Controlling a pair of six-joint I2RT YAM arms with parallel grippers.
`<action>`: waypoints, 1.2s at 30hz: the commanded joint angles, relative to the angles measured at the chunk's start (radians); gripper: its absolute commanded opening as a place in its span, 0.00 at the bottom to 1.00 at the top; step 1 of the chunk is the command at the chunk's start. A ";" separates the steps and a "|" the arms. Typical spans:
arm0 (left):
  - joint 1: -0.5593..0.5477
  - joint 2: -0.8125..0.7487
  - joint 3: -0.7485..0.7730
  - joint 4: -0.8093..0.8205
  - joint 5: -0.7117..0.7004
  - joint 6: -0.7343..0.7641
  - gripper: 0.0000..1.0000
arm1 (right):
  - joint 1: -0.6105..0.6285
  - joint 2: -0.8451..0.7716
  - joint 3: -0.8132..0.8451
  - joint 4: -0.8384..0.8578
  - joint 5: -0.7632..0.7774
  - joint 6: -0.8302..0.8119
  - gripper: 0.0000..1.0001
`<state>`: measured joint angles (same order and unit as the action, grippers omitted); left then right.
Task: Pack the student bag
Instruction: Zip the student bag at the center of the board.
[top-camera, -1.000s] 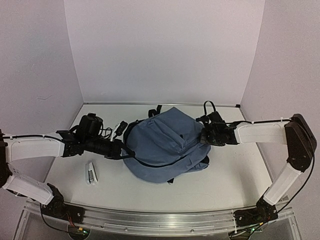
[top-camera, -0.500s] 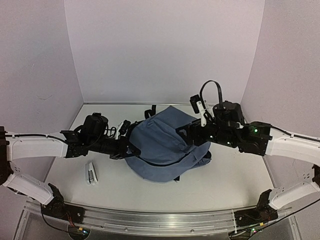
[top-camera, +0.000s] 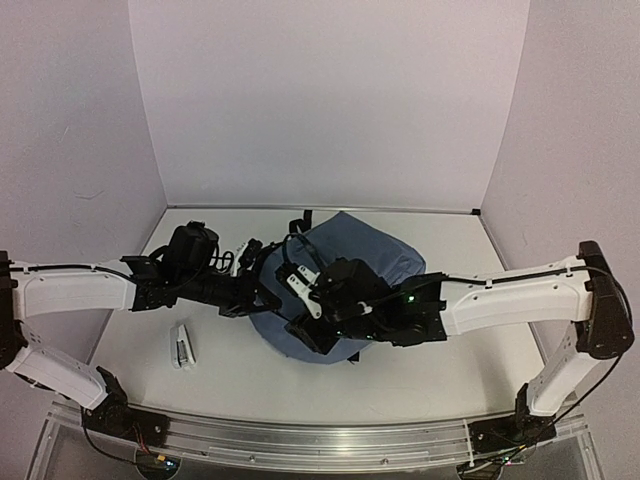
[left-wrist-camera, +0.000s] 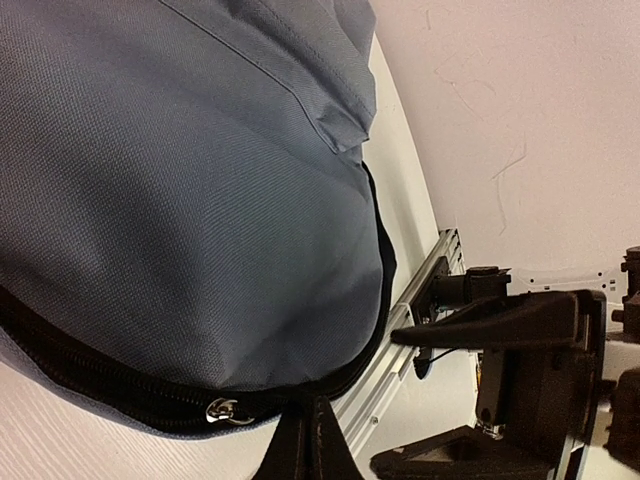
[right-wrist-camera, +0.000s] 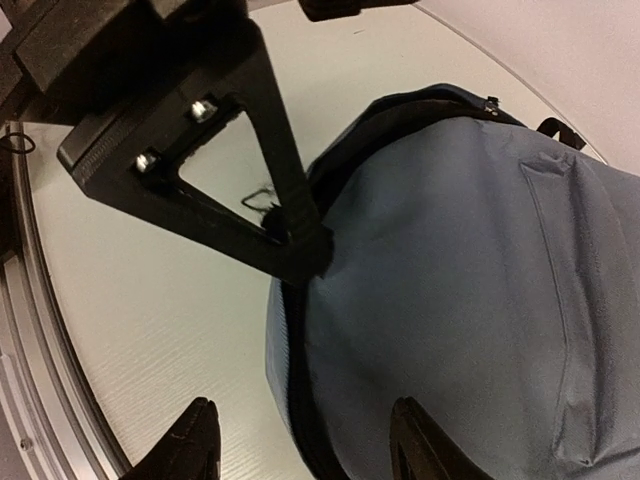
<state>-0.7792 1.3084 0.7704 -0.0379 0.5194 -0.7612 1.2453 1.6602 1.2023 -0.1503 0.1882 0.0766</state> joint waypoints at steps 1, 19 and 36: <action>0.000 -0.038 0.052 -0.011 -0.012 -0.008 0.00 | 0.024 0.077 0.098 0.025 0.051 -0.060 0.50; 0.002 -0.077 0.066 -0.086 -0.089 0.027 0.00 | 0.066 0.201 0.125 0.051 0.236 -0.085 0.00; 0.254 -0.133 0.078 -0.185 -0.190 0.177 0.00 | 0.190 0.063 -0.020 -0.108 0.304 0.128 0.00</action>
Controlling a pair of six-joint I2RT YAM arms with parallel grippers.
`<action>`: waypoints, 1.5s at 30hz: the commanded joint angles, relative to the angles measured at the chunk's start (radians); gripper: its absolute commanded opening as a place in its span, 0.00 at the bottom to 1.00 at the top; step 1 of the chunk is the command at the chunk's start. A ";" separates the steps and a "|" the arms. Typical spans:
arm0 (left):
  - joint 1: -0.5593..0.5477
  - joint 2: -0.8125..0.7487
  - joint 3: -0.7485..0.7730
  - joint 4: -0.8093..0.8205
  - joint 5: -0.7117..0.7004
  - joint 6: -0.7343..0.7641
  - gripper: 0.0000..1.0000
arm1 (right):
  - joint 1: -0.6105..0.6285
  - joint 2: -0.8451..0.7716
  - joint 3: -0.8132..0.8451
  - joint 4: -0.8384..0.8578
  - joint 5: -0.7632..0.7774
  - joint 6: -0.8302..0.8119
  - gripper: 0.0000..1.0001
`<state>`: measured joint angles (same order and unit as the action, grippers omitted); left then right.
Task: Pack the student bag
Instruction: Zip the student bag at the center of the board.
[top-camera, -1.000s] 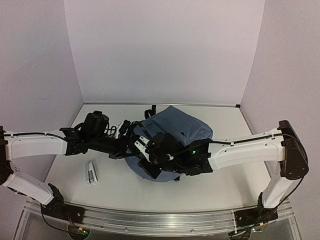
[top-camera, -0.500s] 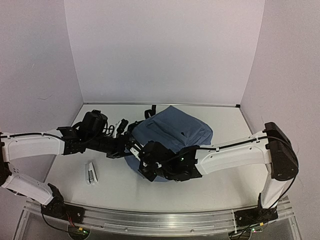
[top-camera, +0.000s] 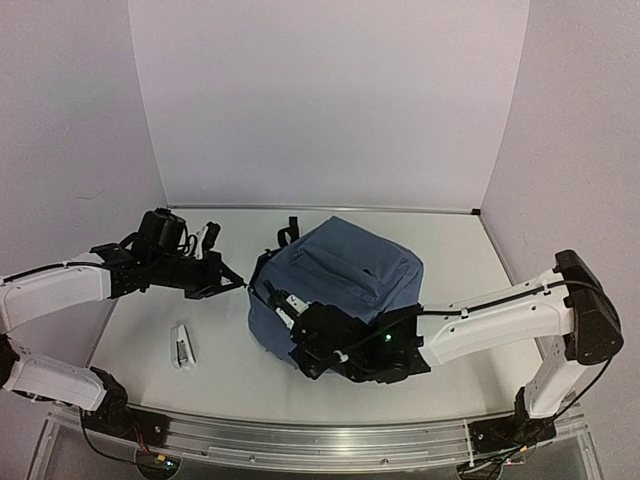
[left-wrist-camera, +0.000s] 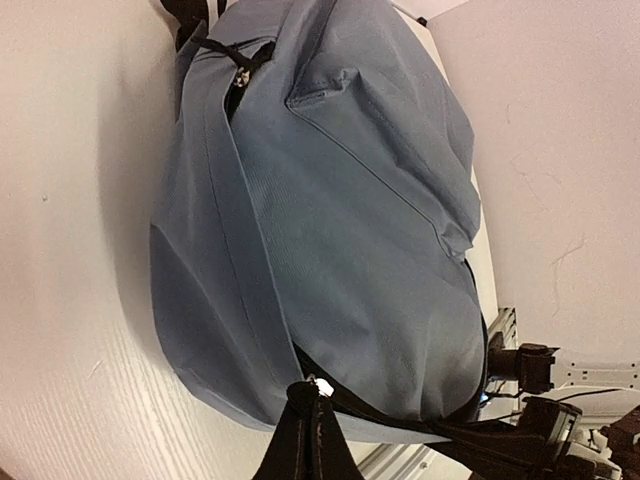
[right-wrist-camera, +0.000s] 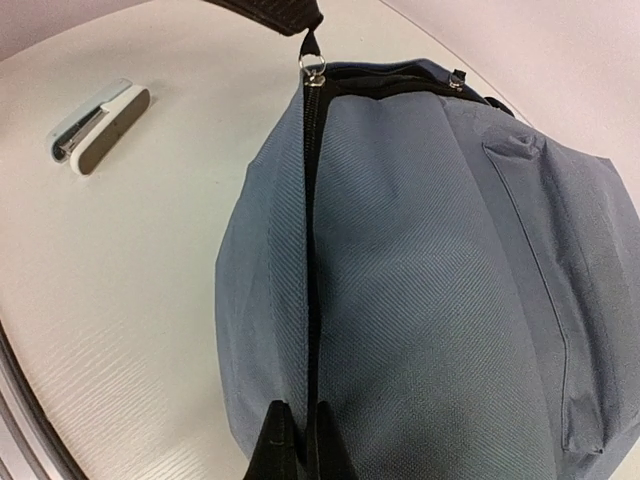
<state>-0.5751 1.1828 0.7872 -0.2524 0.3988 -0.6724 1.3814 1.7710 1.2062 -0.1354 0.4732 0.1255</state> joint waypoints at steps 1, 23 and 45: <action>0.065 0.001 0.065 0.034 -0.069 0.100 0.00 | 0.063 -0.052 -0.027 -0.137 0.021 0.094 0.00; 0.256 0.274 0.128 0.398 0.324 0.209 0.00 | 0.177 -0.218 -0.109 -0.289 0.043 0.367 0.02; 0.146 0.108 -0.013 0.363 0.400 0.174 0.00 | -0.059 0.300 0.551 -0.218 -0.003 0.159 0.77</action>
<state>-0.4142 1.3546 0.7696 0.0588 0.8033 -0.4971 1.3265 2.0098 1.6528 -0.3743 0.4912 0.3515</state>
